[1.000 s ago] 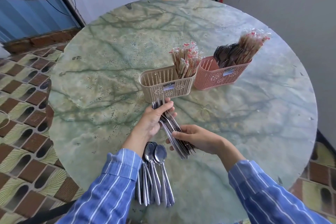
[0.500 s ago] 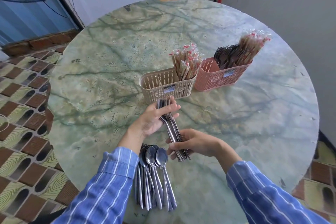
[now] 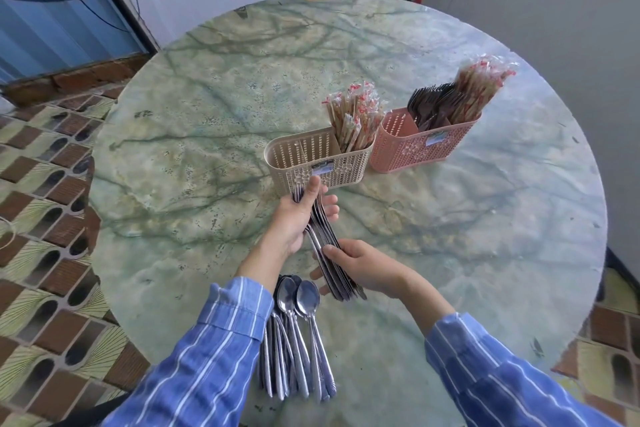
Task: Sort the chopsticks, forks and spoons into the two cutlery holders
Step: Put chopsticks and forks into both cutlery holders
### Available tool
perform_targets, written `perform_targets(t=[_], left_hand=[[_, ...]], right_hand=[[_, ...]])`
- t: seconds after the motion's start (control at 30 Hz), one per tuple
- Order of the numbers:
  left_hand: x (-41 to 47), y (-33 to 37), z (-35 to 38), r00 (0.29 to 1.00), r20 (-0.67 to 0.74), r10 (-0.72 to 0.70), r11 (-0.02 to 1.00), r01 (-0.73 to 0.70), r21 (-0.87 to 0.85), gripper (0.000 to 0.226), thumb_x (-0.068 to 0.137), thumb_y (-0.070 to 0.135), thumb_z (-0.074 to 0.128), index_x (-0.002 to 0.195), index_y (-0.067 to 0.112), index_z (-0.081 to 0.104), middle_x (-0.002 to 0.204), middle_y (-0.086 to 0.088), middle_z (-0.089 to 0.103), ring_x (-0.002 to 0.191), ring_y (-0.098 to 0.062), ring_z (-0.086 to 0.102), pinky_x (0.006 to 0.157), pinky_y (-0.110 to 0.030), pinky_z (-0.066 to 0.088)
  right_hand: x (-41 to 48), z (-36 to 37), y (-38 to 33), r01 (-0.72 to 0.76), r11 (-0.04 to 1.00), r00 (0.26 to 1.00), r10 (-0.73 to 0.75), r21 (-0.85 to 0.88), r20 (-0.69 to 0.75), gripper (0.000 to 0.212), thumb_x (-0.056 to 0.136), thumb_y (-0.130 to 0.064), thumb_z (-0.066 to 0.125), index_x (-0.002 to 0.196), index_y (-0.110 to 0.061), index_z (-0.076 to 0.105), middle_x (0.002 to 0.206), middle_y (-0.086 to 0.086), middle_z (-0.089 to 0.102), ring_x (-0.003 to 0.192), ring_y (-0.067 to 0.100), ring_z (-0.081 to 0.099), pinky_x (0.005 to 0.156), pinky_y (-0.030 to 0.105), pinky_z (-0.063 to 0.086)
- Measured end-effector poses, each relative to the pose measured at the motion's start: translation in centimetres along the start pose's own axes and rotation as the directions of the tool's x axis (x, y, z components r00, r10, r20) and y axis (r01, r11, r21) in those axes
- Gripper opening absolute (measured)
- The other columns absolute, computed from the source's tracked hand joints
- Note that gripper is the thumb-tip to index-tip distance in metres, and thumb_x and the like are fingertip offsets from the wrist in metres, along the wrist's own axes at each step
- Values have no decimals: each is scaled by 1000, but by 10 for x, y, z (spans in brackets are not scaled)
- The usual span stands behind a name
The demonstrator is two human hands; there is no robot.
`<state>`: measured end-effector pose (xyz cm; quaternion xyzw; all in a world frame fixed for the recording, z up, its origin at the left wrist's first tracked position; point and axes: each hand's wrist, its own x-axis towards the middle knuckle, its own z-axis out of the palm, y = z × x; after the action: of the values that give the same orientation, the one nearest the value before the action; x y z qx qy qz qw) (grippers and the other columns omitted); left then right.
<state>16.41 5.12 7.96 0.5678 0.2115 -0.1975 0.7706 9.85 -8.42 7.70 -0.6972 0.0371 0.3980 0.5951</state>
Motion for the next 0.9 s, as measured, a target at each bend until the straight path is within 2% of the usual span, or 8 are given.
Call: perform_targets(t=[0.13,0.3,0.43,0.53,0.67,0.73,0.8,0.9], left_hand=[[1,-2,4,994,-108,-4,1000,2,-16,63,87,60,48,95,-1,62,69,-12,70,58,-20,68,60,-37,60],[0,2,12,970,-229,-78,997,73,-32,66,71,73,60,80,7,62,55,-1,54,44,-12,55,60,-35,58],[-1,2,15,978,-182,-100,993,88,-74,50,62,56,80,72,12,57,56,2,48,42,-8,47,45,-23,46],[-1,4,11,992,-120,-41,995,29,-100,33,73,34,80,70,11,58,58,-1,54,47,-10,54,51,-26,54],[-4,11,5,998,-43,54,975,-62,-214,21,88,23,68,78,5,62,61,-2,62,54,-14,61,61,-33,59],[-2,12,3,994,-69,88,965,-102,-241,21,90,22,64,78,5,61,58,-1,59,52,-12,60,62,-33,60],[0,12,3,991,-83,103,963,-120,-241,21,90,21,64,79,4,60,59,-2,57,54,-13,60,65,-34,60],[-2,18,-4,996,-34,81,997,-81,1,23,91,25,64,96,3,62,80,-8,67,73,-19,68,77,-42,58]], right_hand=[[5,5,1,29,899,974,-125,-437,-191,37,102,-34,39,87,-4,54,83,7,68,76,27,65,70,33,52],[4,10,2,81,759,954,-248,-647,-171,32,101,-32,39,81,-9,47,78,10,61,73,31,57,66,38,45],[5,15,3,97,868,973,-185,-486,-136,33,101,-37,42,97,-6,52,93,7,72,80,26,68,76,44,55],[-2,13,4,54,998,998,-55,-44,-29,37,102,-36,43,112,-1,49,99,9,67,84,28,66,72,41,54],[-16,1,8,-36,916,991,-18,400,129,29,102,-23,46,122,-4,54,105,6,66,90,18,64,76,34,57],[-17,-1,12,15,936,993,-55,352,103,26,101,-20,48,121,-7,56,102,6,65,87,15,62,74,32,57],[-13,2,15,113,991,993,-111,78,-28,20,99,-22,53,113,-7,57,91,6,62,76,11,58,71,30,54],[-7,8,17,153,974,969,-182,-168,-170,8,97,-23,54,97,-15,54,75,-1,56,63,7,52,64,29,47]])
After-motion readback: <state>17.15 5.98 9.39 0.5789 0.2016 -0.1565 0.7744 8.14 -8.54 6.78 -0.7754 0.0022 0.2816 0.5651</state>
